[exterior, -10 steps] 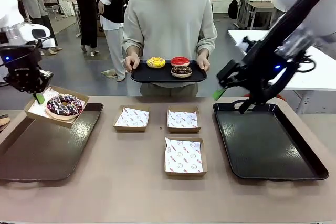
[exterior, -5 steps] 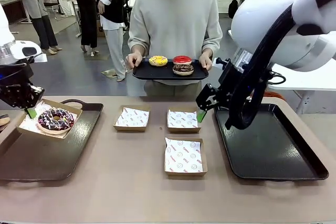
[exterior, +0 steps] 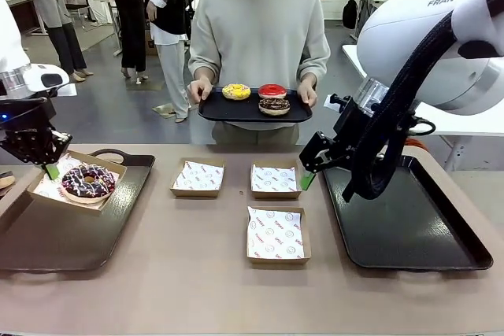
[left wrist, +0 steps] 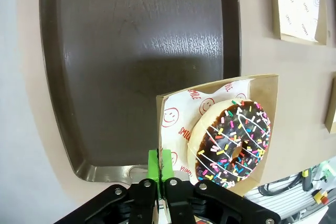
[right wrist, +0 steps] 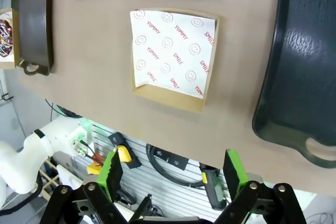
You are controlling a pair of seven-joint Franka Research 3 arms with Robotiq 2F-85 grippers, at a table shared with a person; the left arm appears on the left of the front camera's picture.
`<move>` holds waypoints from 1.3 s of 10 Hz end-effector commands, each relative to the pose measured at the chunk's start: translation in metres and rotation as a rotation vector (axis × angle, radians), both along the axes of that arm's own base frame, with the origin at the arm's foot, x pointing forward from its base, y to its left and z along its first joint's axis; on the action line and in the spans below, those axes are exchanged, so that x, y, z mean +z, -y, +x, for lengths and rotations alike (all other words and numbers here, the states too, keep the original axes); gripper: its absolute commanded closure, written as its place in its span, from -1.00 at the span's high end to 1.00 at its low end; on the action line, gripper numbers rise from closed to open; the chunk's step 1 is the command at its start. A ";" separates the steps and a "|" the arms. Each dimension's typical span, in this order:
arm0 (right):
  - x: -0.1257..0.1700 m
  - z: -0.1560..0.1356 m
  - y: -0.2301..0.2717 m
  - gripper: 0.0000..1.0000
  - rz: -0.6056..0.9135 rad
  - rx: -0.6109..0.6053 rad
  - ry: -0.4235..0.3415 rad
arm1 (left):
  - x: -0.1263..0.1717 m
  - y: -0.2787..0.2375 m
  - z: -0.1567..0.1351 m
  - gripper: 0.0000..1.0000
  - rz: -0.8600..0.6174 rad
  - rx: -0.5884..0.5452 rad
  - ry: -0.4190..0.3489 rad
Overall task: Individually package the donuts and arrange them on the tray.
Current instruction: Place the picked Paper togo box on the Handle tray while simultaneously picking up another Paper togo box from the table with the other hand.
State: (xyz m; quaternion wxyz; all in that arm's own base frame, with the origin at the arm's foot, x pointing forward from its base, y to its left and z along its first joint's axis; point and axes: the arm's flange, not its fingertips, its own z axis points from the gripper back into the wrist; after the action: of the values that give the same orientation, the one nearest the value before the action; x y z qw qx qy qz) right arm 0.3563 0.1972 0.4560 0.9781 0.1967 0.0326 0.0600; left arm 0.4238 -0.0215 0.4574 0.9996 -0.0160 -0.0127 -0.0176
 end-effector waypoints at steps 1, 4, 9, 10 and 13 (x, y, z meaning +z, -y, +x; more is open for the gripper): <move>-0.001 0.002 -0.006 1.00 -0.018 0.000 0.011 | 0.002 -0.004 -0.001 -0.97 -0.003 -0.010 0.003; -0.001 0.002 -0.006 1.00 -0.018 0.000 0.011 | 0.002 -0.004 -0.001 -0.97 -0.003 -0.010 0.003; -0.012 -0.007 -0.035 1.00 -0.219 -0.003 0.065 | -0.013 -0.007 -0.021 -0.97 0.017 -0.044 -0.012; -0.018 -0.007 -0.046 1.00 -0.267 -0.020 0.078 | -0.022 -0.014 -0.033 -0.97 0.030 -0.055 -0.014; -0.045 0.000 -0.066 1.00 -0.310 -0.080 0.087 | -0.047 -0.035 -0.048 -0.97 -0.008 -0.036 0.001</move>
State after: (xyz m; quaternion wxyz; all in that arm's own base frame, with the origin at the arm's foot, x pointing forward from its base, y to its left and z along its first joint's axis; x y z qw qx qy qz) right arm 0.3461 0.2536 0.4196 0.9975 0.0531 -0.0049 0.0460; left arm 0.3807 0.0021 0.4149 0.9995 -0.0133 0.0095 -0.0270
